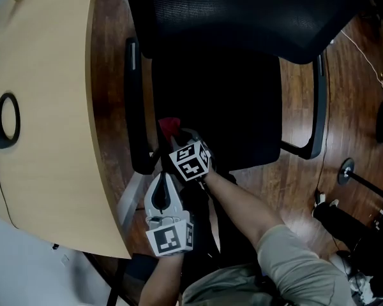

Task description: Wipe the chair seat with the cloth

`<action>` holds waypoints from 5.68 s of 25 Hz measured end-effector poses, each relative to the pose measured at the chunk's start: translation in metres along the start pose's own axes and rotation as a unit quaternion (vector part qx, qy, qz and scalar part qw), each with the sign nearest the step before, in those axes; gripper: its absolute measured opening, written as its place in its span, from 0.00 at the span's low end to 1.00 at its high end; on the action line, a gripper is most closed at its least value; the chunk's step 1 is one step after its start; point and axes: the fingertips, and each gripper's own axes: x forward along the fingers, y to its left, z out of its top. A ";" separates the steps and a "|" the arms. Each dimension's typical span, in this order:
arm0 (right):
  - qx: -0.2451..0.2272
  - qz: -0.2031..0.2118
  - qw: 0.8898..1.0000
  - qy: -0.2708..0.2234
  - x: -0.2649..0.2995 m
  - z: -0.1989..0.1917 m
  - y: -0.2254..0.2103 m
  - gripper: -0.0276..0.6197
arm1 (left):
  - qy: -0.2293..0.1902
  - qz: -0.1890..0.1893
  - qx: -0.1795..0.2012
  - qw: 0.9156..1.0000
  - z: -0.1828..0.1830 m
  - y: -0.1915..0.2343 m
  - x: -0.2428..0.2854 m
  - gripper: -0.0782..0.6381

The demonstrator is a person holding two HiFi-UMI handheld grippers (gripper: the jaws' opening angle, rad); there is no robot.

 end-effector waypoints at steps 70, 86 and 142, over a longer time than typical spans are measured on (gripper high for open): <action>-0.031 0.014 0.999 -0.013 -0.038 -0.048 0.051 0.14 | -0.003 -0.017 -0.003 1.000 -0.035 0.009 -0.019 0.12; 0.047 -0.081 0.996 0.006 -0.071 -0.096 -0.047 0.14 | 0.014 -0.084 0.038 0.996 -0.040 -0.066 0.003 0.12; -0.027 -0.026 0.999 -0.037 -0.079 -0.079 0.047 0.14 | 0.055 -0.013 0.032 0.998 -0.085 0.007 -0.017 0.12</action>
